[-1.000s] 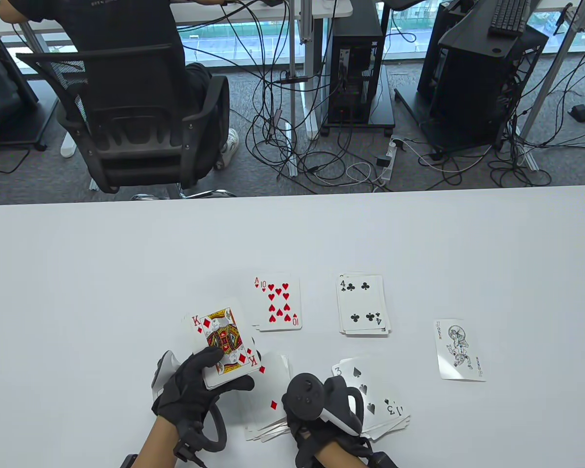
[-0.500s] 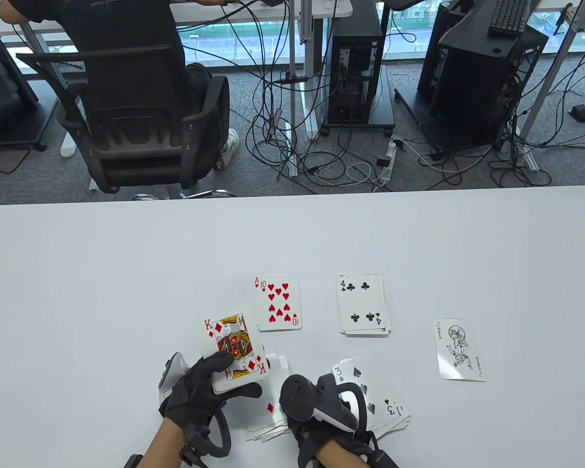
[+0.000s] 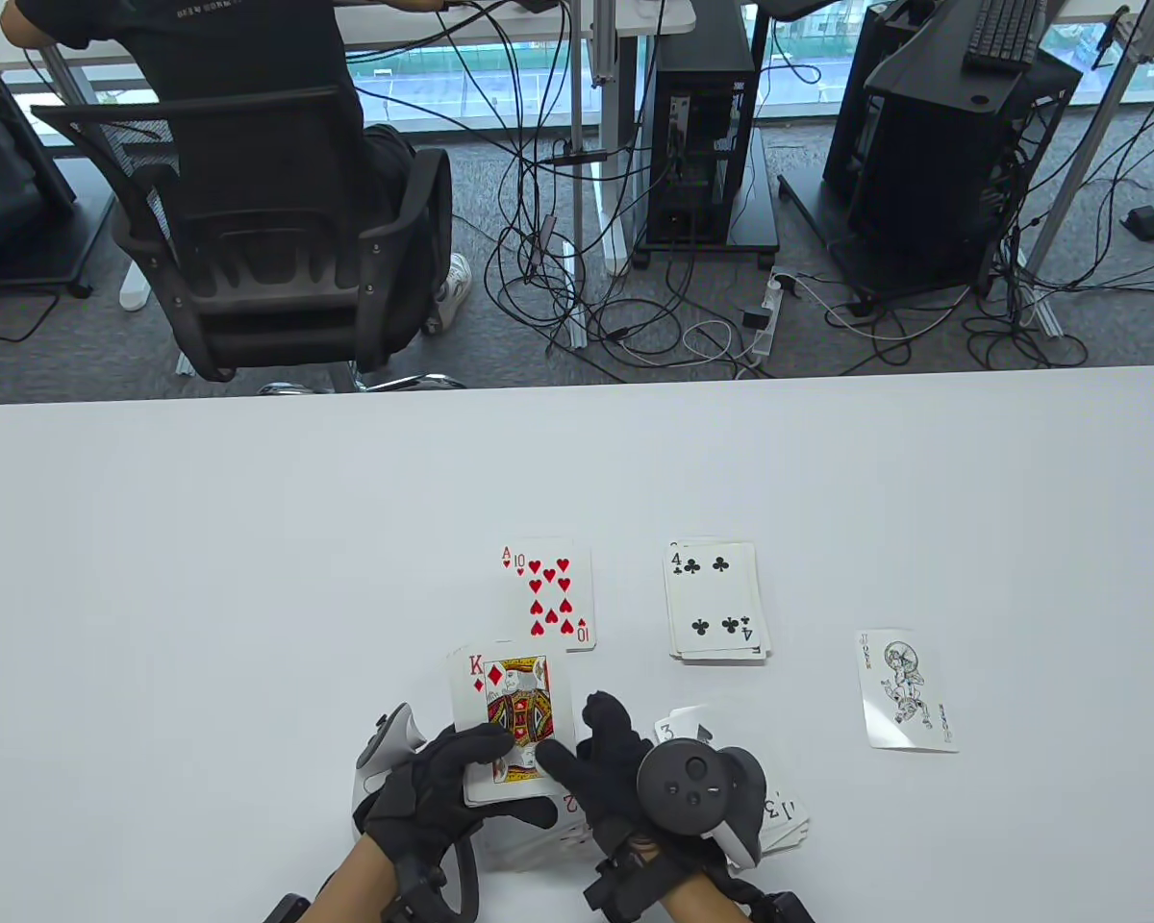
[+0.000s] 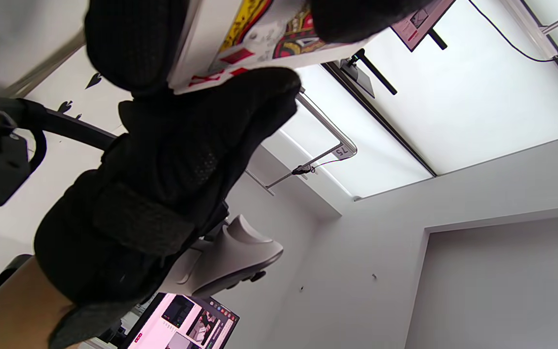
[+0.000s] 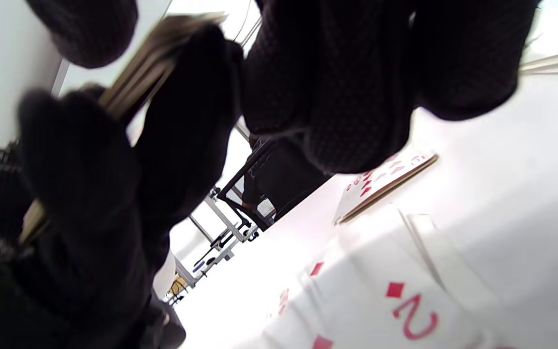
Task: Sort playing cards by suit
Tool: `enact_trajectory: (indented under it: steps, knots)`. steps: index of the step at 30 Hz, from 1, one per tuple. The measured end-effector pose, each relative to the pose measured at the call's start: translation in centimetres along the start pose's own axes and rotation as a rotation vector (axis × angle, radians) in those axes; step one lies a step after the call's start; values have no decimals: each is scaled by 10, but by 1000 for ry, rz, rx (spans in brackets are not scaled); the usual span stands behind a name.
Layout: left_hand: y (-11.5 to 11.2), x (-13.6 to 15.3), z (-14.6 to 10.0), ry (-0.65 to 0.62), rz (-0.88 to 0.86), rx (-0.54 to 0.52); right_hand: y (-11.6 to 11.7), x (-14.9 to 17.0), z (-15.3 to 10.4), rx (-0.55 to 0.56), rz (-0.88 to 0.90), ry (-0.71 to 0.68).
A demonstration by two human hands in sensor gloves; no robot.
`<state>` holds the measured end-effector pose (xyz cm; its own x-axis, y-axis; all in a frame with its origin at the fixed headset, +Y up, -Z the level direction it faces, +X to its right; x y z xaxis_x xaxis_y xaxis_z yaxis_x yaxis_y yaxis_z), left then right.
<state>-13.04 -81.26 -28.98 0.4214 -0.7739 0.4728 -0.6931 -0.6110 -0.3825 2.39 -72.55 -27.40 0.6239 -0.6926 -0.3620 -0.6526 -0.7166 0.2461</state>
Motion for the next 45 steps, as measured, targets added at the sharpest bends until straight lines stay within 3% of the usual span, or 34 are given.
enact_trajectory:
  steps: [4, 10, 20, 27, 32, 39, 45]
  knots:
    - [-1, -2, 0, -8, 20, 11, 0, -1, 1, 5, -59, 7]
    - [-2, -5, 0, -20, 37, 15, -14, 17, -3, 113, 117, 36]
    - [1, -13, -2, -41, 11, -2, -28, 37, -8, 204, 187, 77]
    - [17, -31, -8, -112, -38, -72, -31, 55, -11, 246, 385, 99]
    - [38, -57, -19, -212, -46, -158, -17, 56, -5, 148, 473, 80]
    - [45, -65, -23, -245, -69, -183, 23, 44, 7, -129, 222, 221]
    - [43, -61, -21, -227, -87, -172, 43, 33, 11, -247, -31, 285]
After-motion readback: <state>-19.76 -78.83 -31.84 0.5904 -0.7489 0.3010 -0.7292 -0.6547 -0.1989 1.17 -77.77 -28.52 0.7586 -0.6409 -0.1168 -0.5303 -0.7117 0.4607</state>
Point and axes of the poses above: the tracker on the back of each hand, its own x axis roughly to the little-finger side, its own z axis roughly from the wrist to the fingertips, y = z × x, the point moved 5 cm from there along z, roughly from the wrist to the fingertips, and after that the axes turned 13 degrees about -x, right-handed, at the moved point
